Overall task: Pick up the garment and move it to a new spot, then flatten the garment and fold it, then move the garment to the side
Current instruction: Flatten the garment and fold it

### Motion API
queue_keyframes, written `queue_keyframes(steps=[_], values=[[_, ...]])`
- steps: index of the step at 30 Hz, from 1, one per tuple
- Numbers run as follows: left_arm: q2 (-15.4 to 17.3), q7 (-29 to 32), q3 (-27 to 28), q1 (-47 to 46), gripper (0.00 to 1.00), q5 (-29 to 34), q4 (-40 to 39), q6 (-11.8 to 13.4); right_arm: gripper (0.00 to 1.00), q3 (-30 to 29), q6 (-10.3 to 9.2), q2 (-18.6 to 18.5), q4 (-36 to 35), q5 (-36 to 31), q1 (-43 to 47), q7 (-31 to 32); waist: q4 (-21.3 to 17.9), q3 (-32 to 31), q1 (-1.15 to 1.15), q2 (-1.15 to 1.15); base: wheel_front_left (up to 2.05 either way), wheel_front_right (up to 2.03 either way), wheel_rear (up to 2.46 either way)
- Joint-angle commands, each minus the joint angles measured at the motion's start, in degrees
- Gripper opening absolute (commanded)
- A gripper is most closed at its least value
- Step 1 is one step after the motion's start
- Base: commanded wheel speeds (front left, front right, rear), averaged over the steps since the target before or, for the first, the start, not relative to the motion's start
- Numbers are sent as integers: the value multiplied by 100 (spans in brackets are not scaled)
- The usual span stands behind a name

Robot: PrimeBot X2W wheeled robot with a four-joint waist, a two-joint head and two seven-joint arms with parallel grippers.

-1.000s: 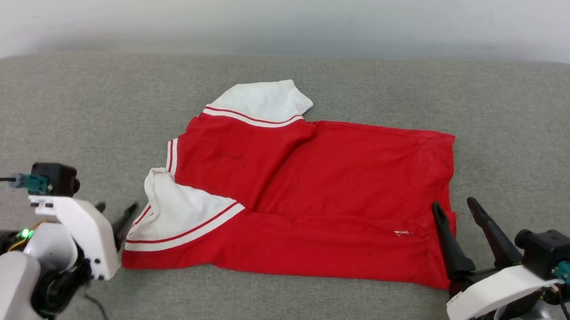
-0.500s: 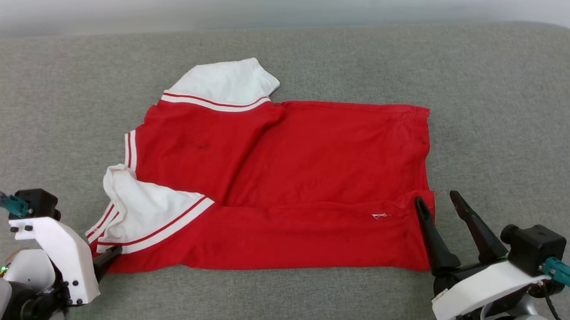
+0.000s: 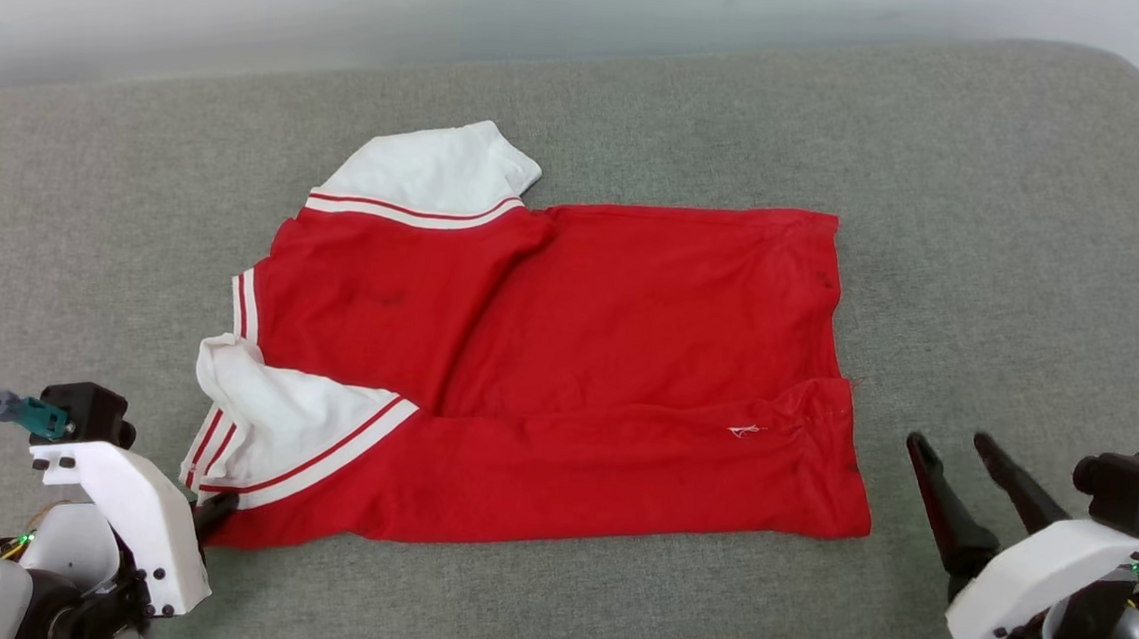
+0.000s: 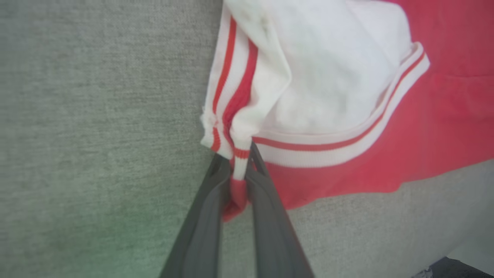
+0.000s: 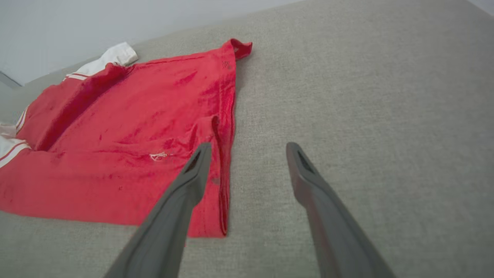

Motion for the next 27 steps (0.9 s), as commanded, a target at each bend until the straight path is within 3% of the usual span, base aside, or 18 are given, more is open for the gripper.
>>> queue_keyframes(steps=[1,8,13,20,22,23,27], values=[[-1,-120,20,56,0,75,-31,-1,100,-36,-2,-88,19,92,38,275,36,-61,0,0,0,0,0],[49,-538,103,77,0,323,-727,127,100,30,-2,-418,51,381,-94,2002,250,-114,0,0,0,0,0],[7,-596,-2,-15,0,473,-1149,200,100,182,-2,-411,201,438,-391,2638,444,11,0,0,0,0,0],[-128,-674,-161,-51,0,556,-1347,242,100,662,-2,-236,940,668,-829,3191,619,234,0,0,0,0,0],[-186,-681,-154,-23,0,459,-1340,234,25,725,-2,-231,1023,716,-899,3214,616,277,0,0,0,0,0],[-188,-695,-133,-7,0,443,-1339,225,0,740,-2,-220,1066,766,-934,3234,603,291,0,0,0,0,0],[-194,-799,-54,80,0,414,-1322,251,0,762,-2,-253,1090,829,-1078,3201,559,254,0,0,0,0,0]])
